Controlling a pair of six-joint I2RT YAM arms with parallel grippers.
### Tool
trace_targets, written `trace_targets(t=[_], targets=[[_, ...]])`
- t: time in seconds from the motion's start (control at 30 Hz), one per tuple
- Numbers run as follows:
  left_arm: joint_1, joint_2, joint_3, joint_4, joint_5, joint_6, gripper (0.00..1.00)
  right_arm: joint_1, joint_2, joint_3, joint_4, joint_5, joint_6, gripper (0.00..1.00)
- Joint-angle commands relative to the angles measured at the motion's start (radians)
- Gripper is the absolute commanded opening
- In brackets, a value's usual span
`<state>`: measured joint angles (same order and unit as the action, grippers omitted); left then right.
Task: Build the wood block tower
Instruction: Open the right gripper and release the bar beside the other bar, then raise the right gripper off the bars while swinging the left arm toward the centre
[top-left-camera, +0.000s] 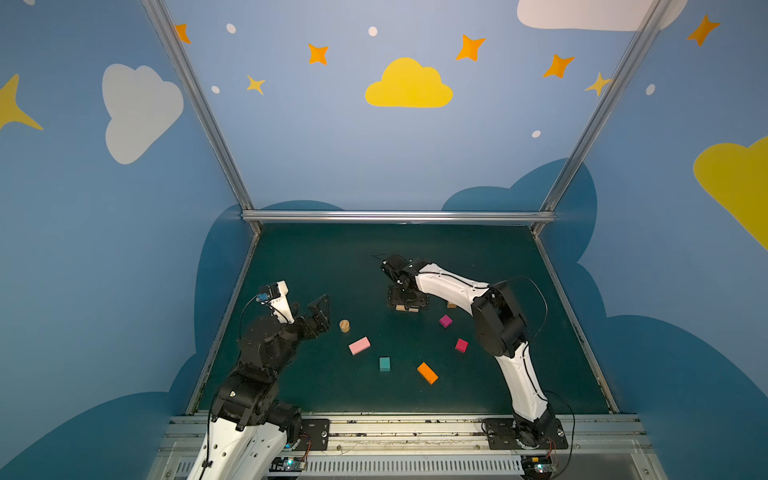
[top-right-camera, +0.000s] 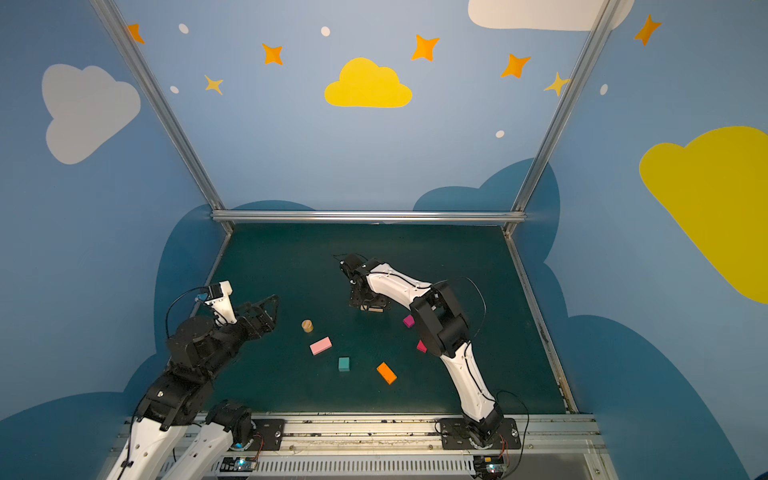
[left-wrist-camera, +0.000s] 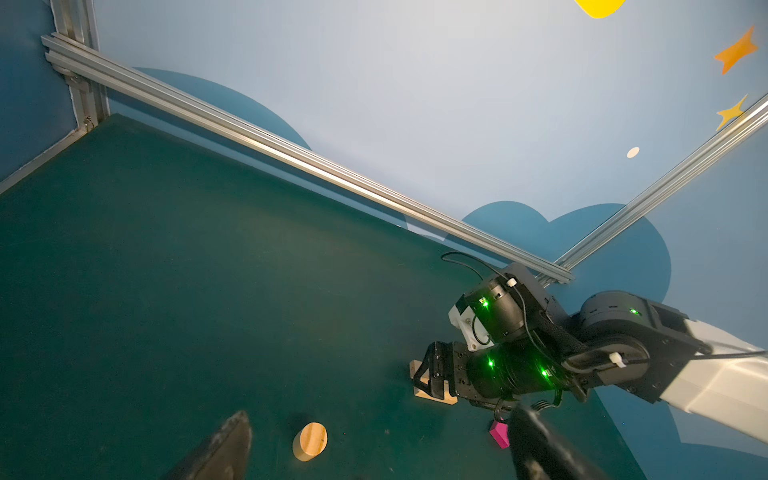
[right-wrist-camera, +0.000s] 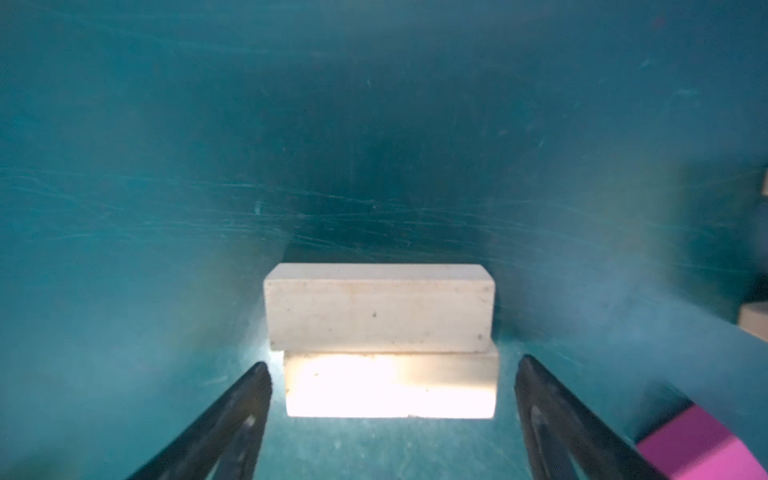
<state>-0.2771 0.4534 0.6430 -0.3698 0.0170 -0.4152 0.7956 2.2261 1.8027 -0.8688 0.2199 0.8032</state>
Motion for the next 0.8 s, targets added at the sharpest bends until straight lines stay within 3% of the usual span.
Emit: trace_targets(t=[0.0, 0.3, 0.43, 0.6, 0.7, 0.77], targets=[[-0.002, -0.009, -0.003, 0.014, -0.002, 0.018, 0.95, 0.002, -0.052, 0.026, -0.03, 0.028, -0.01, 0.9], [-0.002, -0.006, -0.003, 0.018, 0.006, 0.016, 0.94, 0.004, -0.113, 0.033, -0.052, 0.026, -0.029, 0.9], [-0.002, 0.032, 0.006, 0.05, 0.071, -0.002, 0.86, 0.001, -0.202, 0.01, -0.048, 0.017, -0.067, 0.9], [-0.002, 0.18, 0.06, 0.066, 0.183, -0.053, 0.74, -0.018, -0.348, -0.113, 0.018, -0.032, -0.105, 0.9], [-0.004, 0.311, 0.118, 0.054, 0.277, -0.088, 0.67, -0.038, -0.441, -0.223, 0.079, -0.083, -0.111, 0.82], [-0.014, 0.395, 0.158, 0.054, 0.323, -0.105, 0.62, -0.051, -0.497, -0.304, 0.124, -0.116, -0.108, 0.62]])
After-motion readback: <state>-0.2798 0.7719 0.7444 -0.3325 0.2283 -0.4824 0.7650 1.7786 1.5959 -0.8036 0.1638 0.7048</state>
